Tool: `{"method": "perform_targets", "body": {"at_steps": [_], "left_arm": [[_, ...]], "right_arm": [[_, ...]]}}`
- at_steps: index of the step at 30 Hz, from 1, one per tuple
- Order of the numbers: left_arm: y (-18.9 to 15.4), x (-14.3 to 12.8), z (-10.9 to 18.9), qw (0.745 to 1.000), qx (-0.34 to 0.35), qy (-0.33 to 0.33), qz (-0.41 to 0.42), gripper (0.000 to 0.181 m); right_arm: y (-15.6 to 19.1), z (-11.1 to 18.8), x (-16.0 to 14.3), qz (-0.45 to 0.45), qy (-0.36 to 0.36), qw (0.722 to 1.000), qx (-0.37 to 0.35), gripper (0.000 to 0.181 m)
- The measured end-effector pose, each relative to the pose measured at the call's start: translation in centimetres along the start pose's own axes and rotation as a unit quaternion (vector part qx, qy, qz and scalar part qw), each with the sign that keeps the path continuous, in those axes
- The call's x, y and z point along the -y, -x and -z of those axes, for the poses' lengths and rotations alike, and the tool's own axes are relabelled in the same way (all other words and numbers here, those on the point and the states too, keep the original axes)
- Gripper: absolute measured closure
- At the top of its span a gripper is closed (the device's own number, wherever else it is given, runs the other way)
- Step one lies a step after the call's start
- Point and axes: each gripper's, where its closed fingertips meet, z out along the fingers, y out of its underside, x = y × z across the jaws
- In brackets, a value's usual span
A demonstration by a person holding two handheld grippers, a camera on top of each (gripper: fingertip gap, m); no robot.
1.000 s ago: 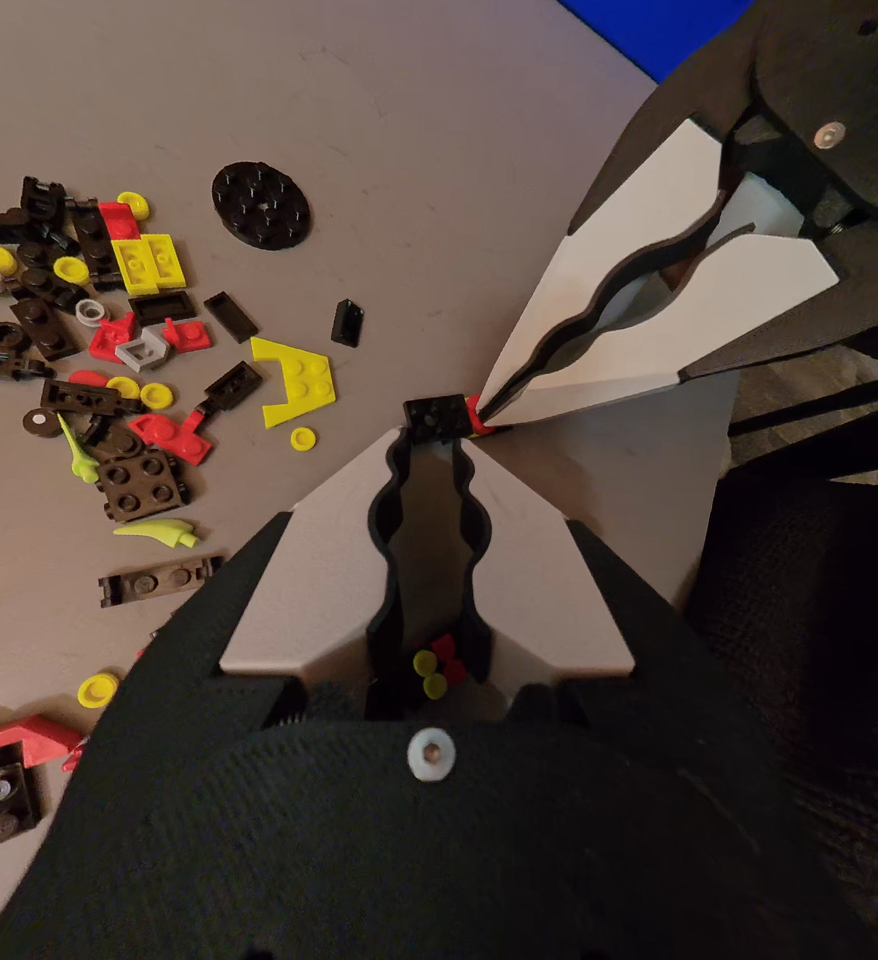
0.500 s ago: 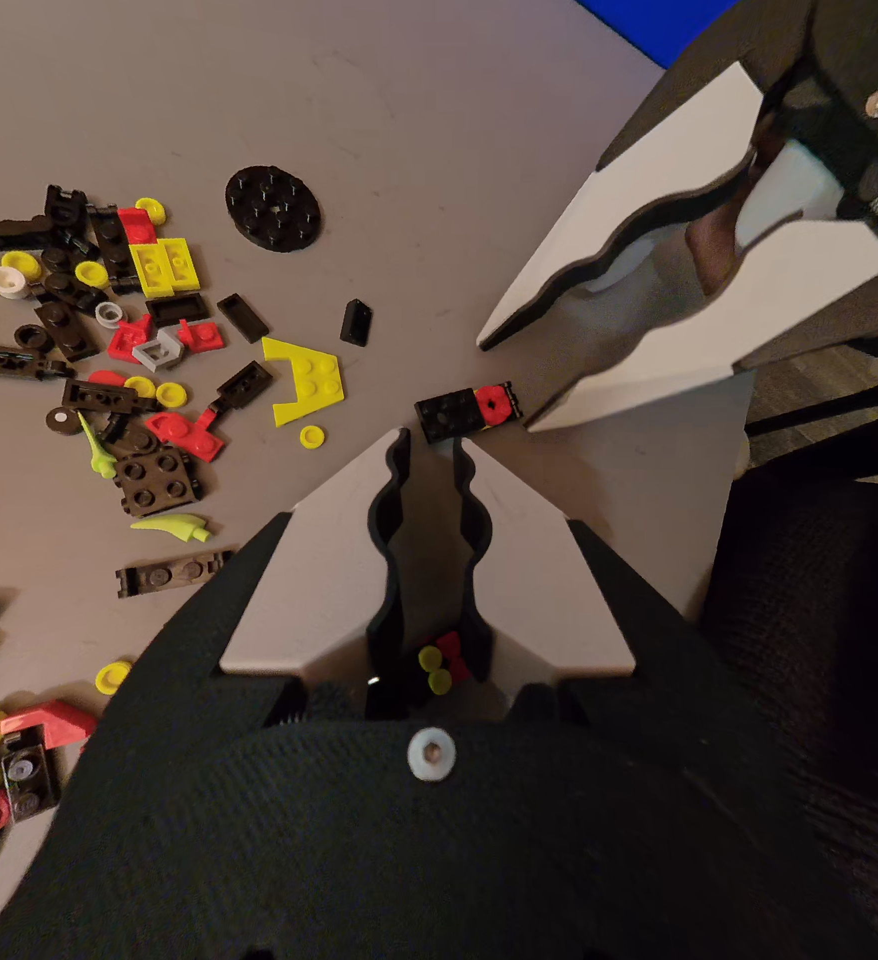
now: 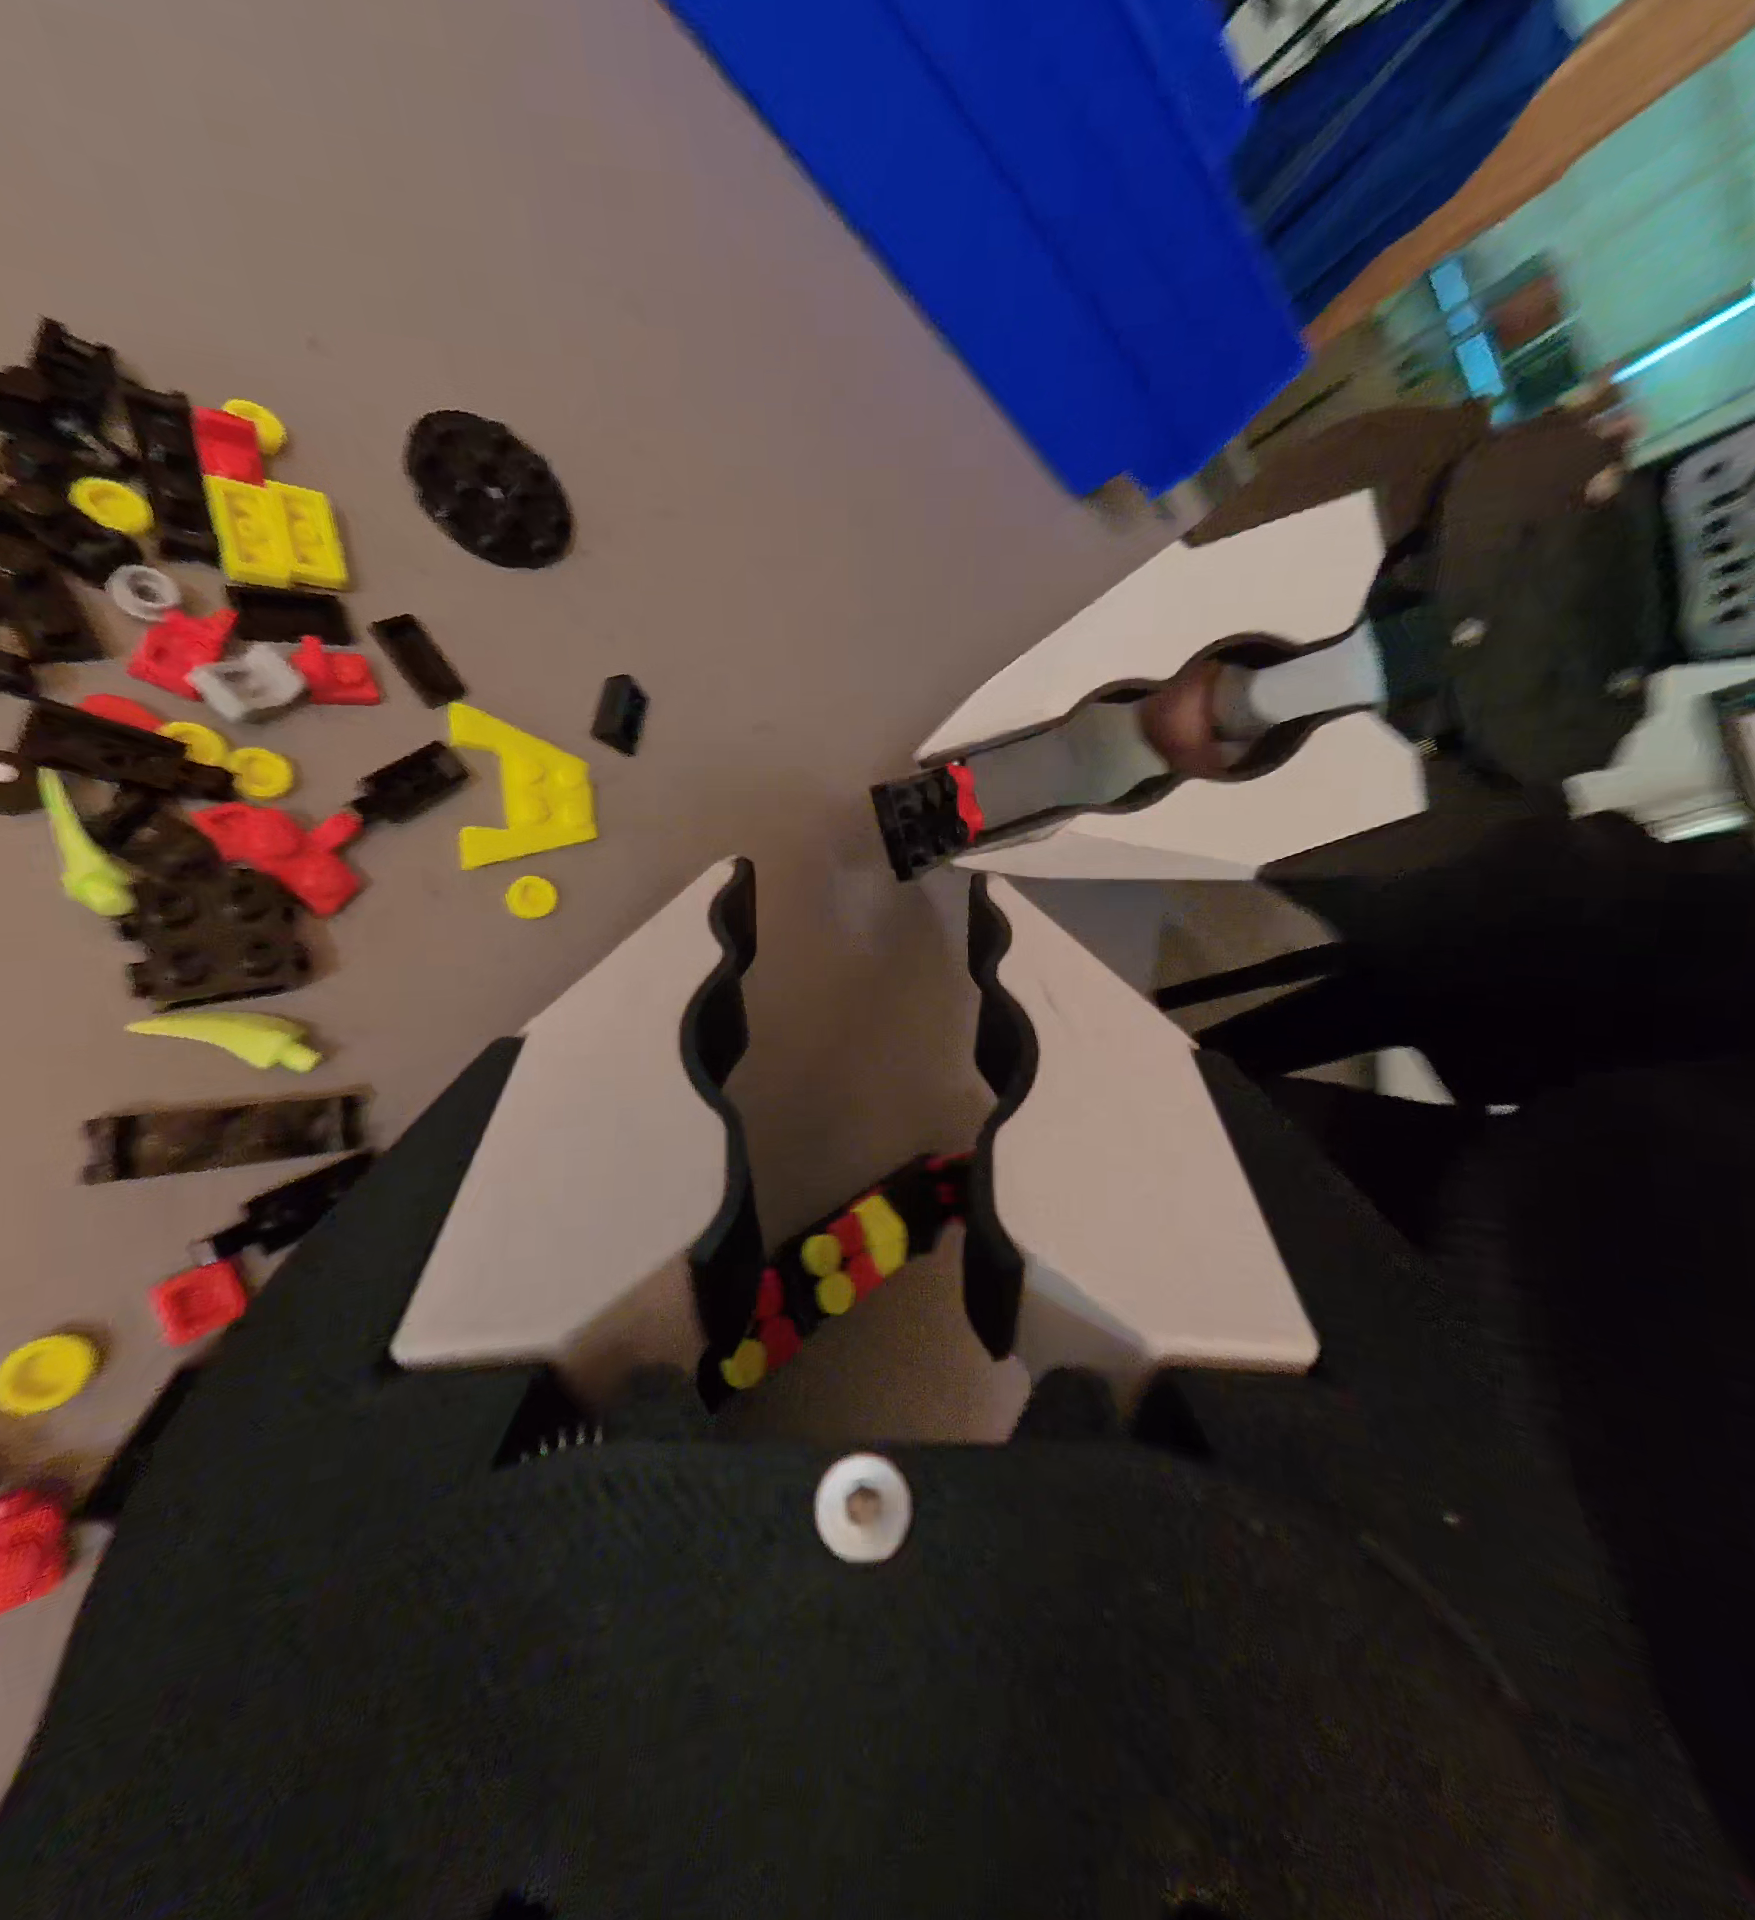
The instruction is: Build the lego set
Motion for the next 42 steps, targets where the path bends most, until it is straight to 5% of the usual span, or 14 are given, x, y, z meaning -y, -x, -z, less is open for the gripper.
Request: {"method": "perform_targets", "body": {"at_steps": [1,7,12,16,20,26,42], "left_arm": [[-0.7,0.3,0.2,0.999,-0.029,-0.008,0.019,0.141],[-3.3,1.1,1.2,0.985,-0.142,-0.034,0.089,0.165],[-3.7,1.3,1.6,0.984,-0.154,-0.042,0.074,0.167],[-4.7,1.8,2.6,0.980,-0.185,-0.071,0.004,0.167],[-5.2,1.8,3.3,0.975,-0.163,-0.096,-0.114,0.168],[-7.5,2.0,4.1,0.955,-0.165,-0.135,-0.208,0.168],[-7.8,1.6,3.9,0.953,-0.178,-0.127,-0.209,0.168]], "right_arm": [[0.0,0.4,0.5,0.018,-0.014,1.000,-0.007,0.167],[0.8,1.4,2.3,0.086,-0.058,0.994,-0.020,0.166],[0.9,1.7,2.8,0.086,-0.076,0.993,-0.026,0.166],[0.5,2.3,3.9,-0.040,-0.127,0.991,0.027,0.144],[0.9,4.2,5.9,-0.216,-0.204,0.941,0.165,0.135],[1.7,4.4,5.9,-0.250,-0.205,0.920,0.220,0.146],[2.6,4.9,6.3,-0.234,-0.215,0.916,0.246,0.171]]}}
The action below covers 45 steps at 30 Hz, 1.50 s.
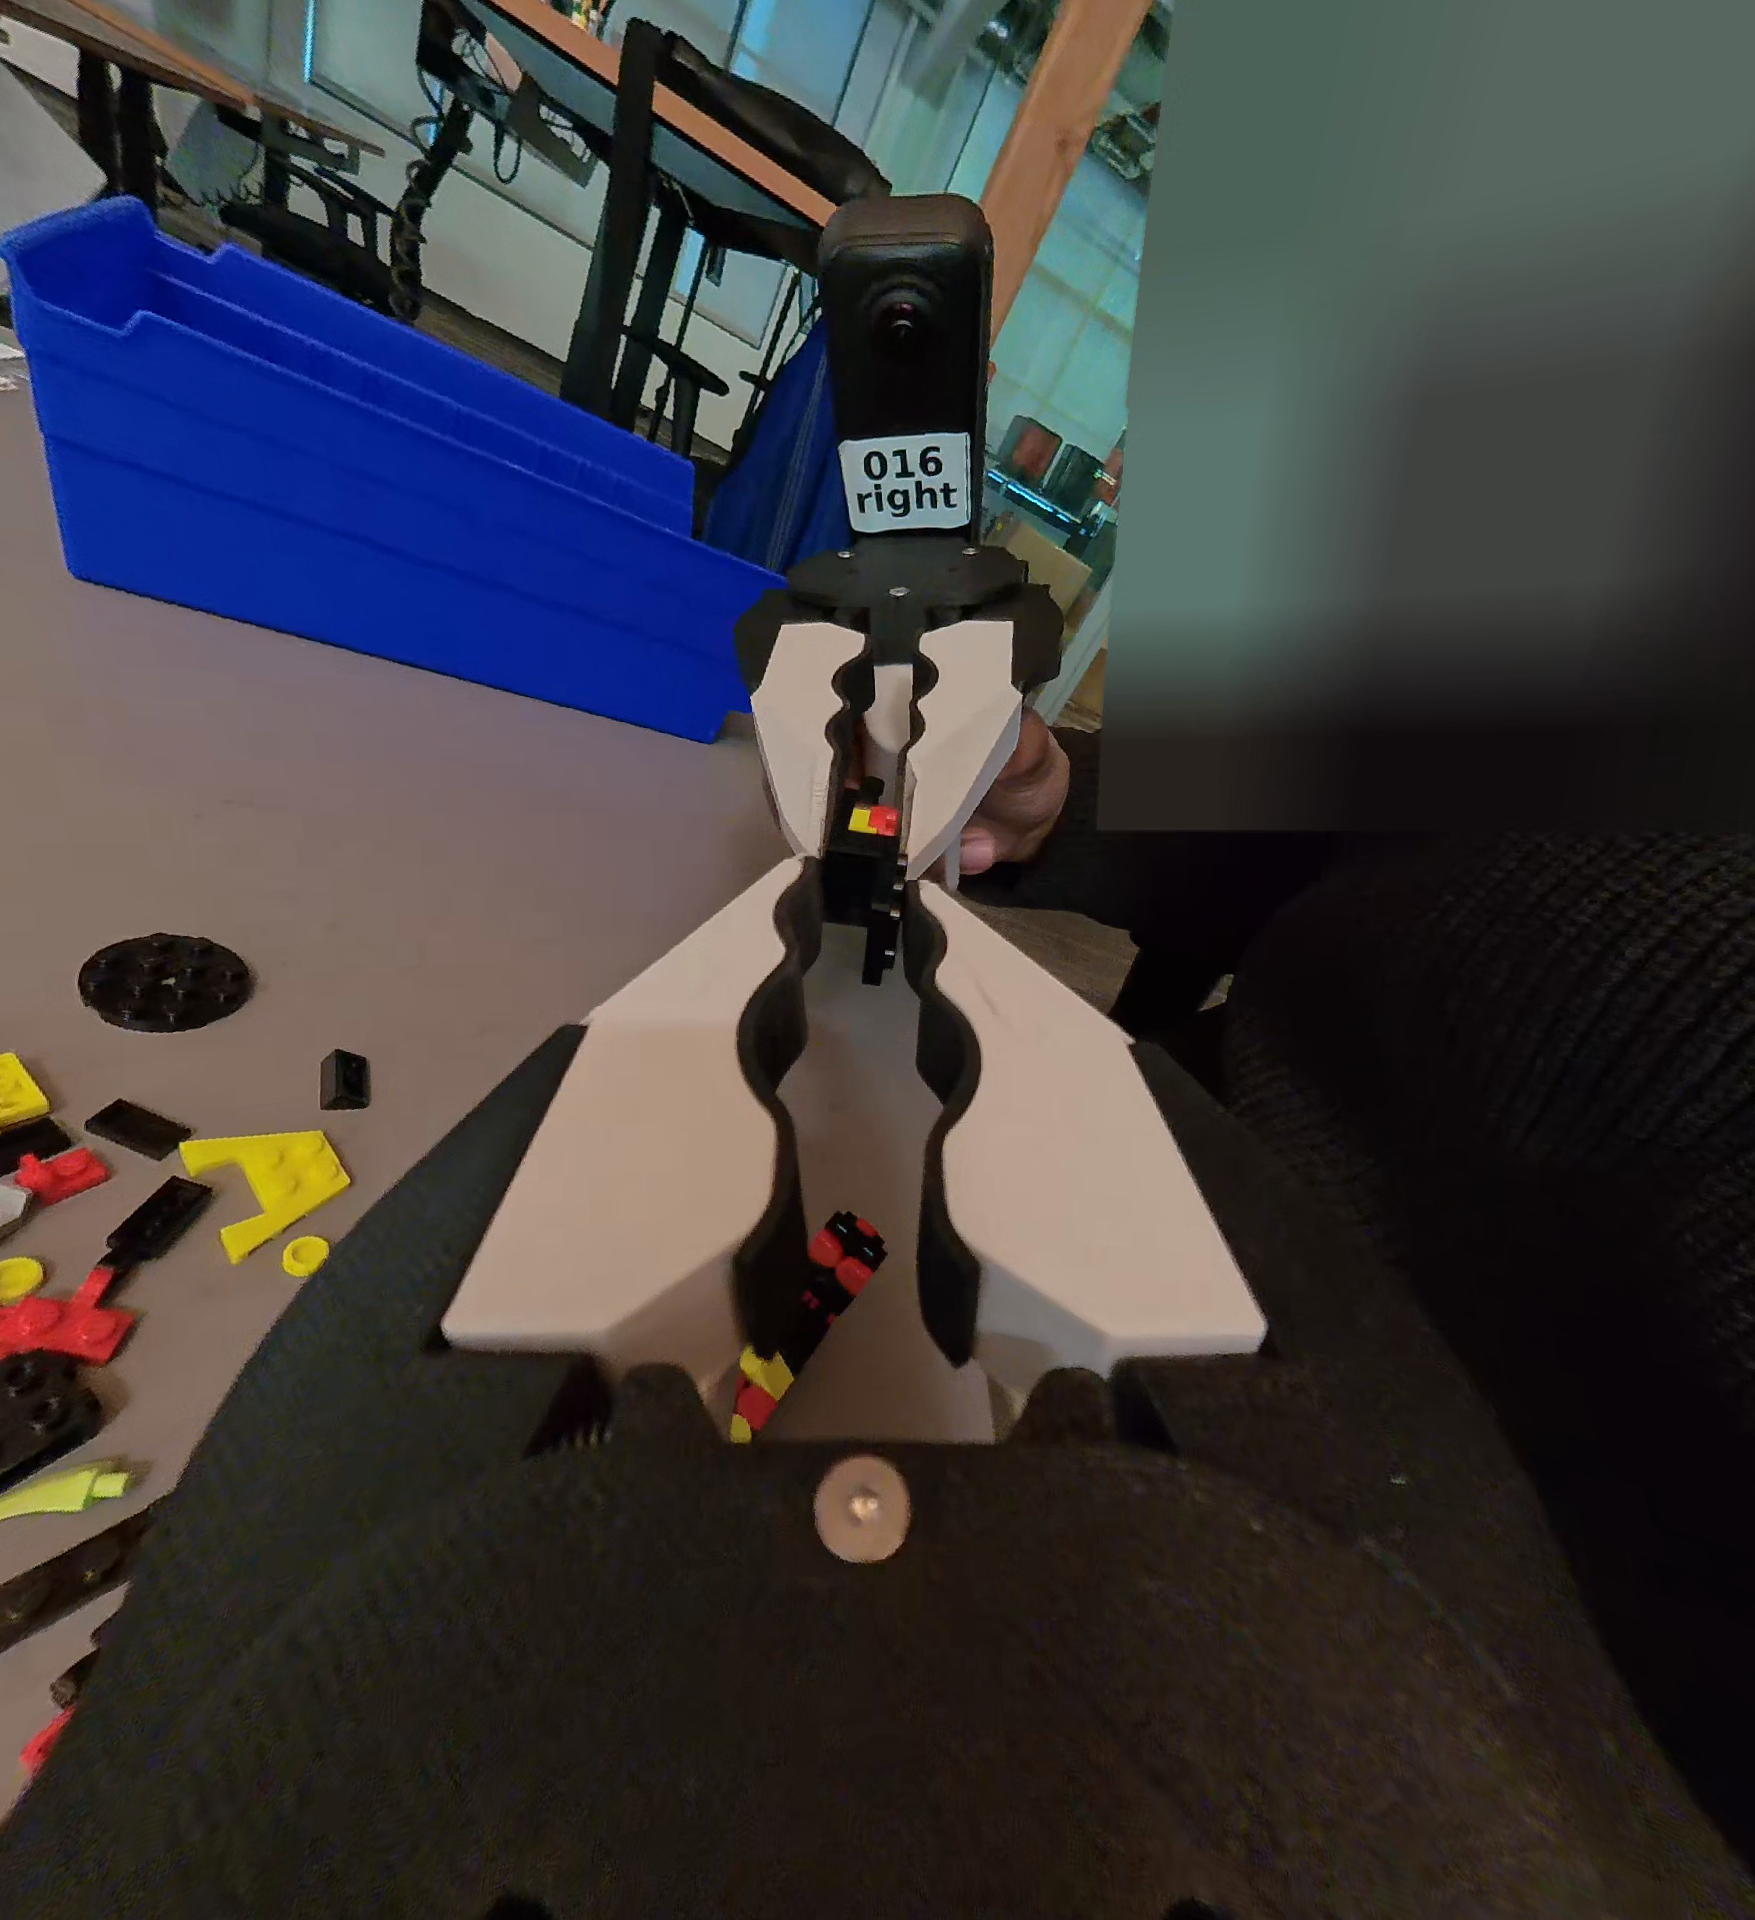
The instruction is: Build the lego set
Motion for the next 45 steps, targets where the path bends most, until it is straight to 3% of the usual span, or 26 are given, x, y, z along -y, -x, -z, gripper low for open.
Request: {"method": "perform_targets", "body": {"at_steps": [10,15,18,25,30,33,36,45], "left_arm": [[0.3,-0.2,0.0,1.000,0.005,0.005,0.002,0.168],[0.3,-0.8,-0.2,1.000,0.011,0.023,-0.010,0.168],[0.4,-0.8,-0.2,0.999,0.016,0.025,-0.013,0.168],[0.9,-0.9,-0.3,0.999,0.027,0.024,0.003,0.168],[4.6,-1.1,0.6,0.992,0.121,0.020,0.028,0.148],[6.1,-1.7,1.2,0.987,0.151,0.028,0.045,0.148],[6.4,-2.0,1.2,0.986,0.156,0.033,0.055,0.148],[6.3,-2.7,0.9,0.985,0.159,0.058,0.036,0.149]], "right_arm": [[-0.3,0.0,0.1,0.018,0.003,1.000,-0.020,0.171],[-0.4,0.1,0.1,-0.001,-0.001,1.000,-0.009,0.158],[-0.3,0.1,0.0,0.006,0.004,1.000,-0.011,0.171],[-0.7,0.1,-0.2,0.010,0.021,0.999,-0.027,0.172],[-3.9,0.9,-0.1,-0.083,-0.019,0.993,-0.078,0.171],[-7.3,1.6,-3.2,-0.196,0.021,0.971,-0.133,0.171],[-8.4,1.4,-6.0,-0.287,0.052,0.946,-0.142,0.171],[-9.3,1.7,-7.5,-0.265,0.097,0.942,-0.182,0.157]]}}
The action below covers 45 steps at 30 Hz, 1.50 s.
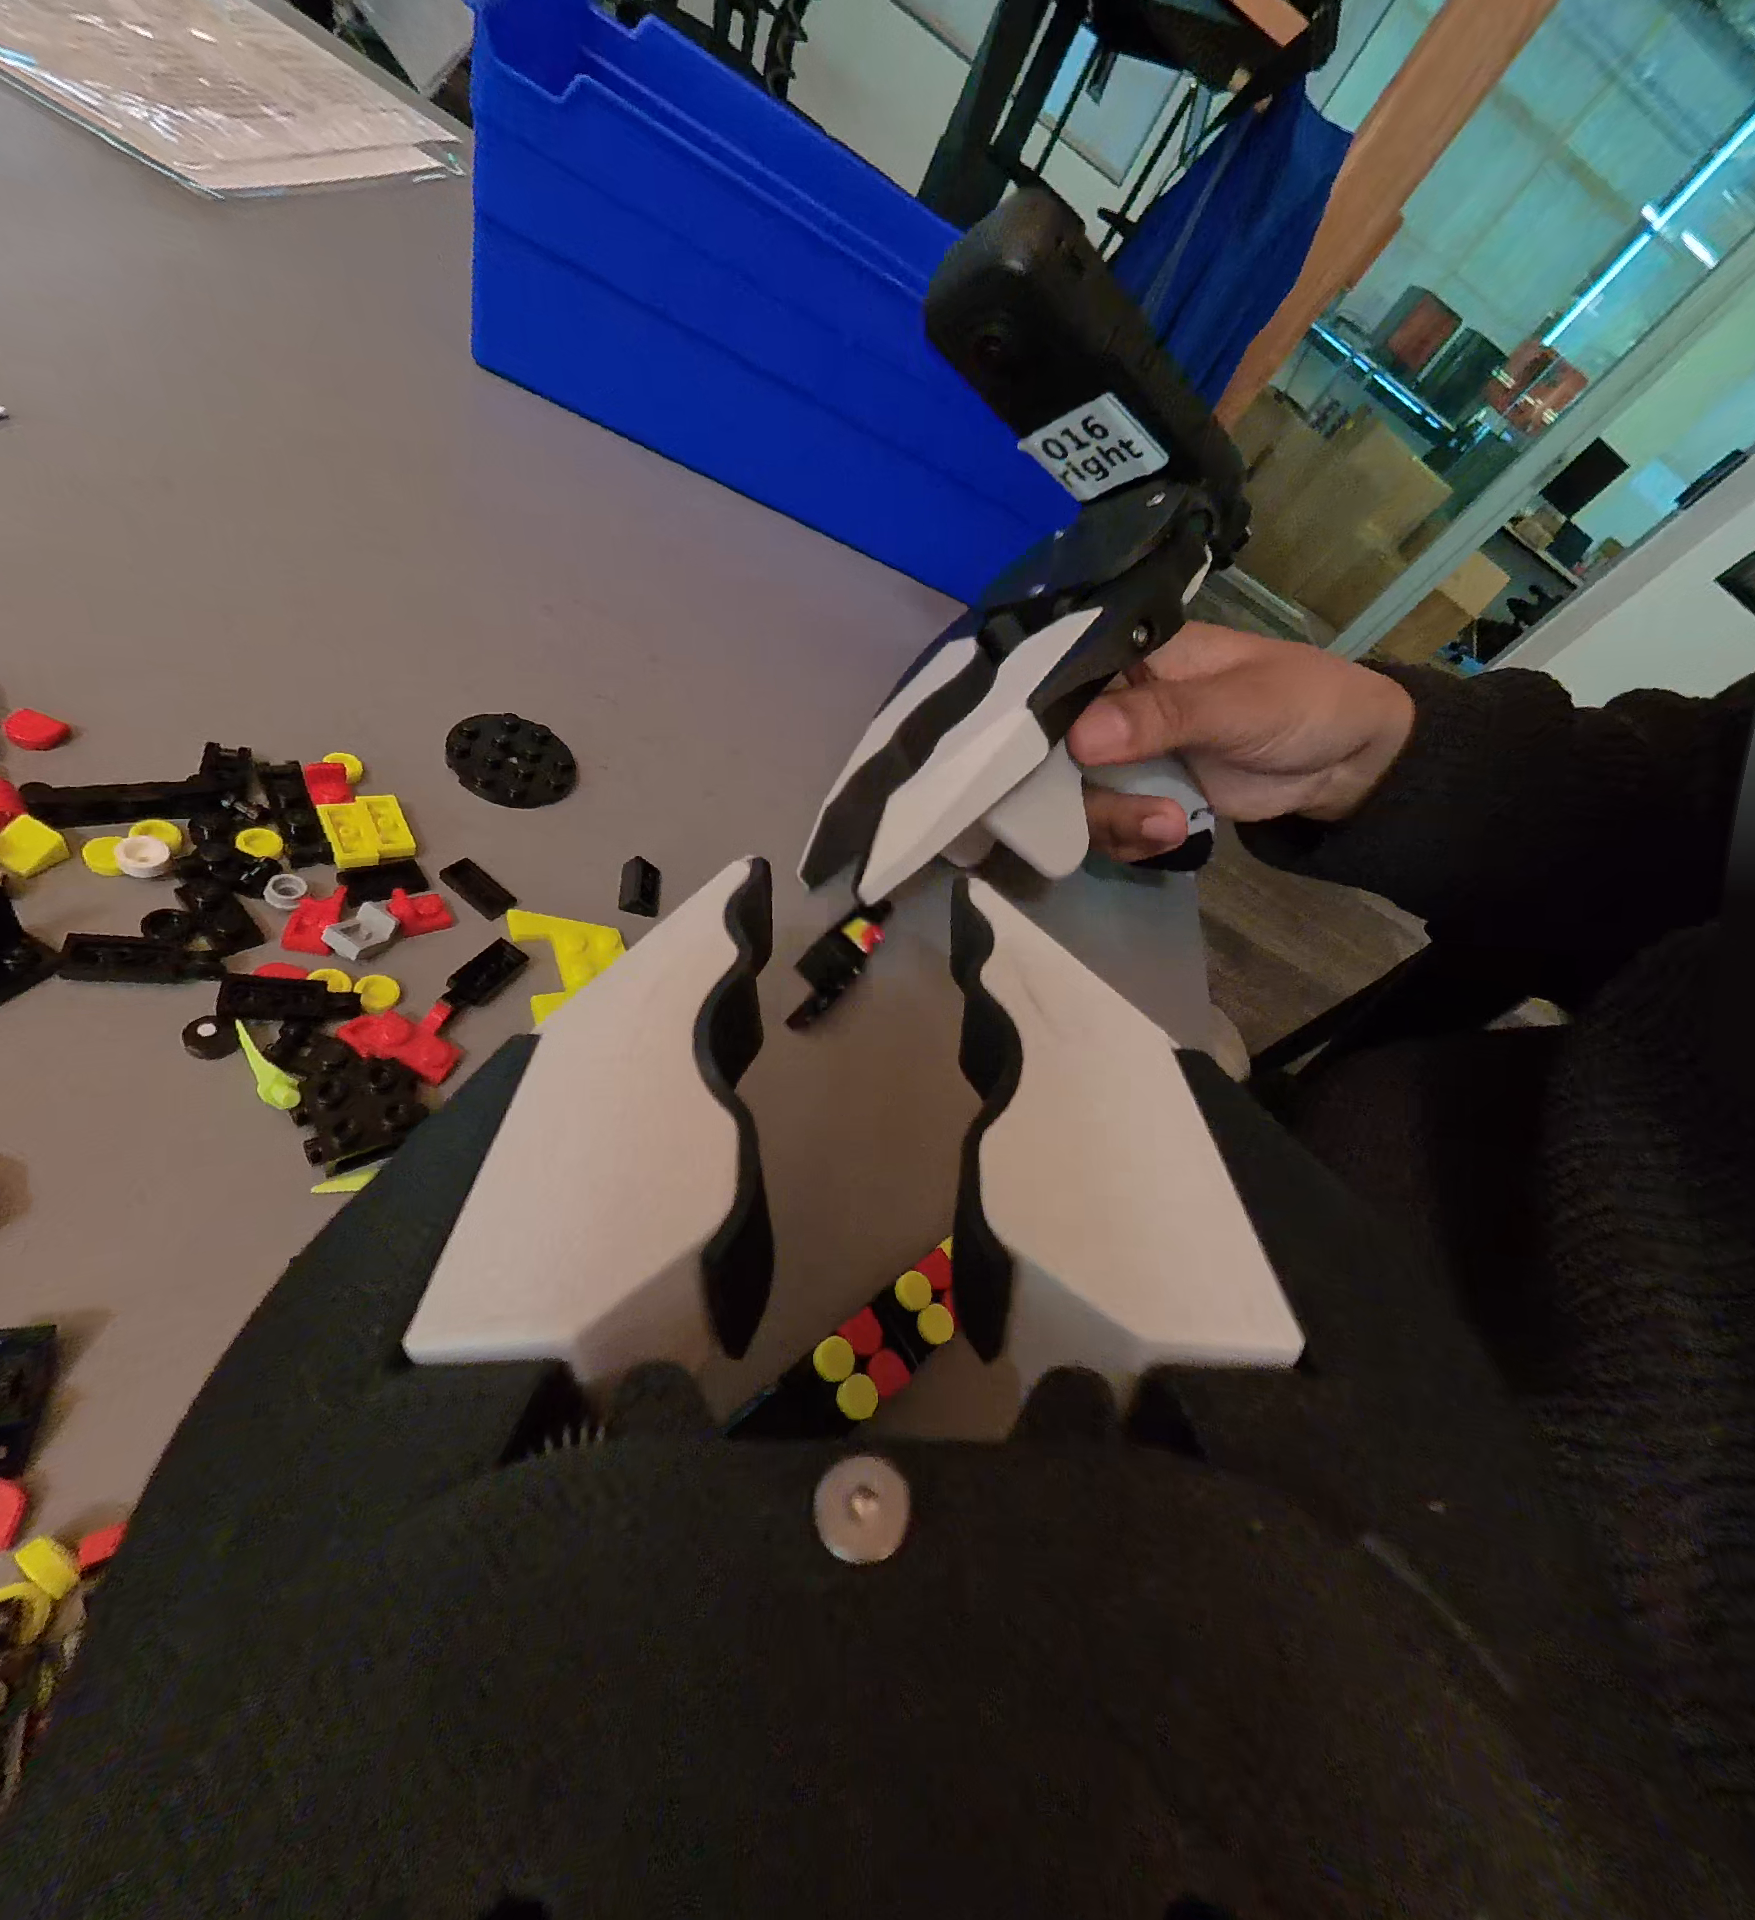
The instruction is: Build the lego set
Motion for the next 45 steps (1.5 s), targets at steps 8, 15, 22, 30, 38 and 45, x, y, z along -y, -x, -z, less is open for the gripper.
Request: {"method": "perform_targets", "body": {"at_steps": [8,15,22,30,38,45], "left_arm": [[0.0,0.1,0.2,1.000,-0.001,-0.002,0.001,0.150],[-0.1,-0.3,0.0,1.000,-0.008,0.005,0.007,0.151],[-0.2,-1.0,-0.3,1.000,-0.004,0.026,-0.011,0.151],[0.3,-2.6,-0.9,0.996,0.024,0.075,-0.031,0.148],[-0.5,-2.8,-1.1,0.996,0.000,0.089,0.004,0.161],[-1.8,-1.4,-0.5,0.988,-0.083,0.048,0.121,0.181]], "right_arm": [[3.7,2.7,1.7,0.256,-0.026,0.966,0.019,0.146],[2.3,0.6,-0.8,0.480,0.057,0.866,-0.127,0.154],[0.8,-0.3,-1.2,0.413,0.075,0.899,-0.127,0.160],[1.9,-0.6,-1.4,0.318,0.065,0.943,-0.078,0.171],[5.2,1.0,0.1,0.172,0.001,0.981,0.089,0.171],[5.4,0.7,-0.4,0.182,0.015,0.978,0.096,0.171]]}}
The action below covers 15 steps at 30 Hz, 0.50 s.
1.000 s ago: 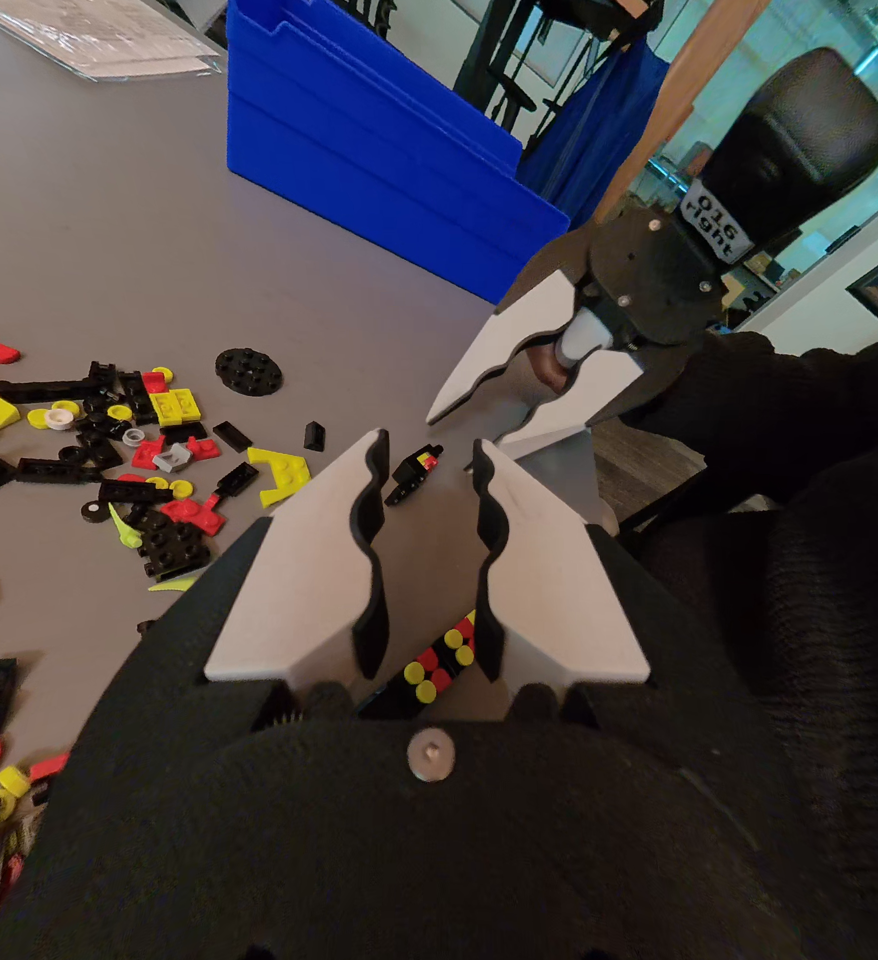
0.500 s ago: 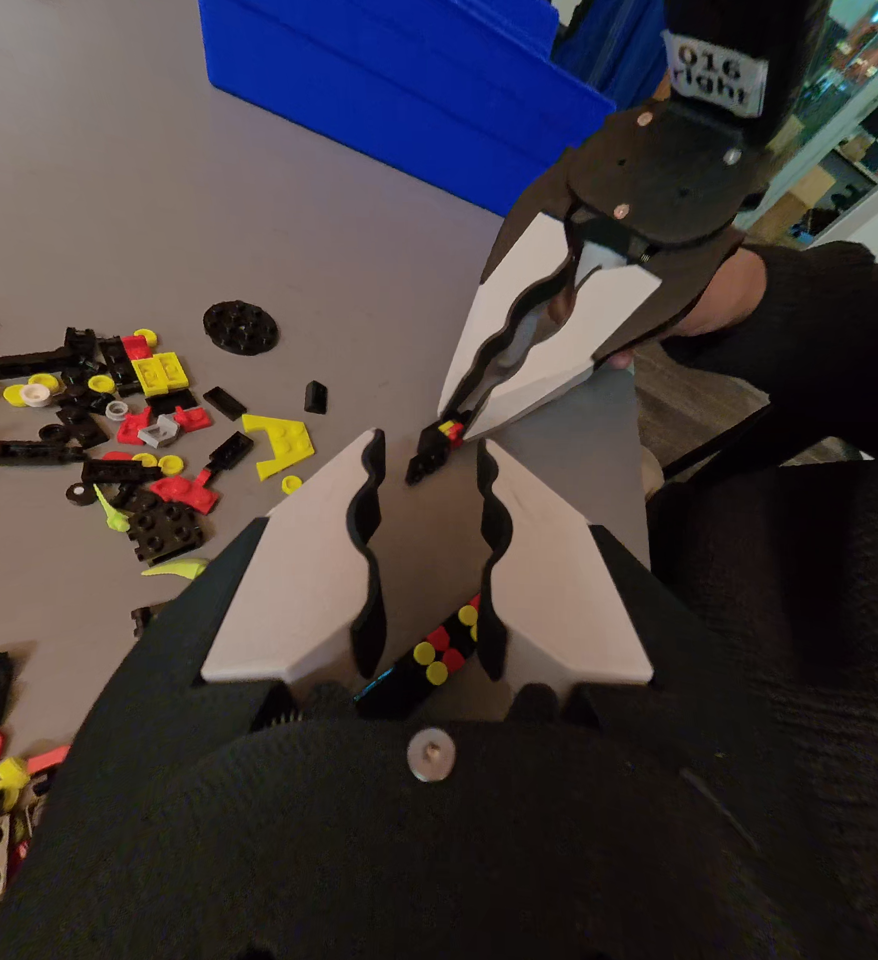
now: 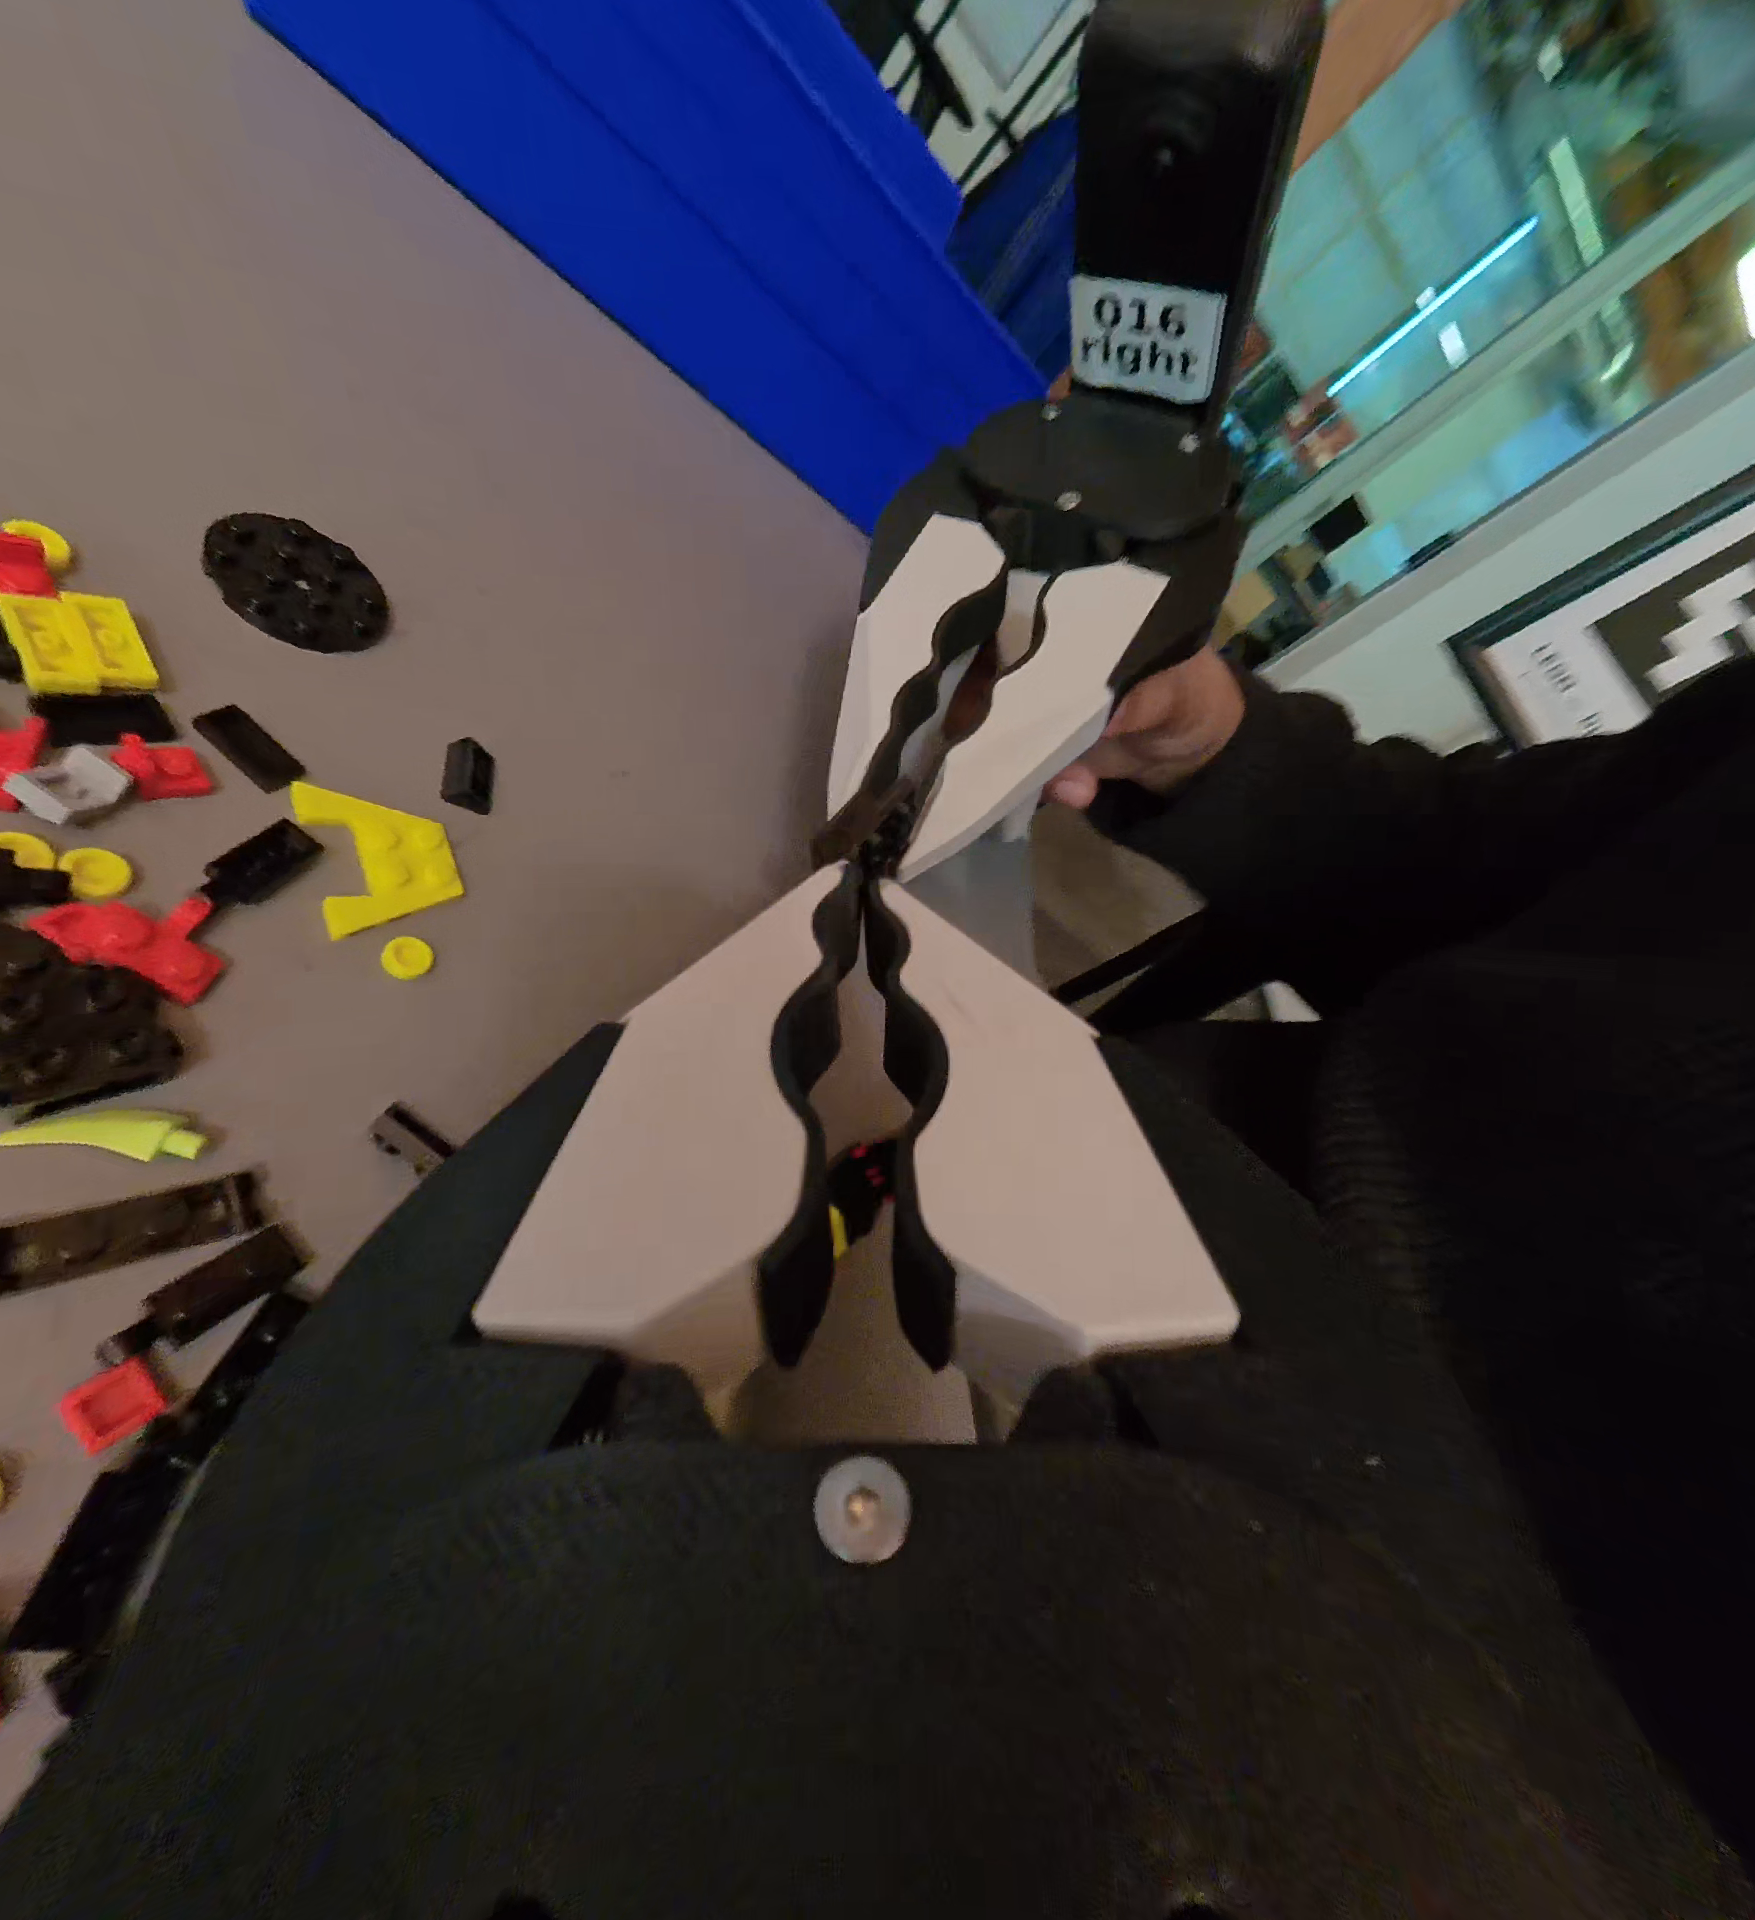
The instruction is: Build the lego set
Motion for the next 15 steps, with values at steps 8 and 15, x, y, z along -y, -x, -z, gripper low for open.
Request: {"method": "perform_targets", "body": {"at_steps": [8,15], "left_arm": [[0.27,0.27,0.18,1.000,-0.011,-0.011,0.027,0.161],[-0.05,-0.40,-0.42,1.000,-0.006,0.010,0.015,0.175]], "right_arm": [[0.26,-0.23,-0.43,-0.010,0.012,1.000,0.016,0.172],[0.26,-0.53,-0.97,-0.007,0.027,1.000,0.014,0.172]]}}
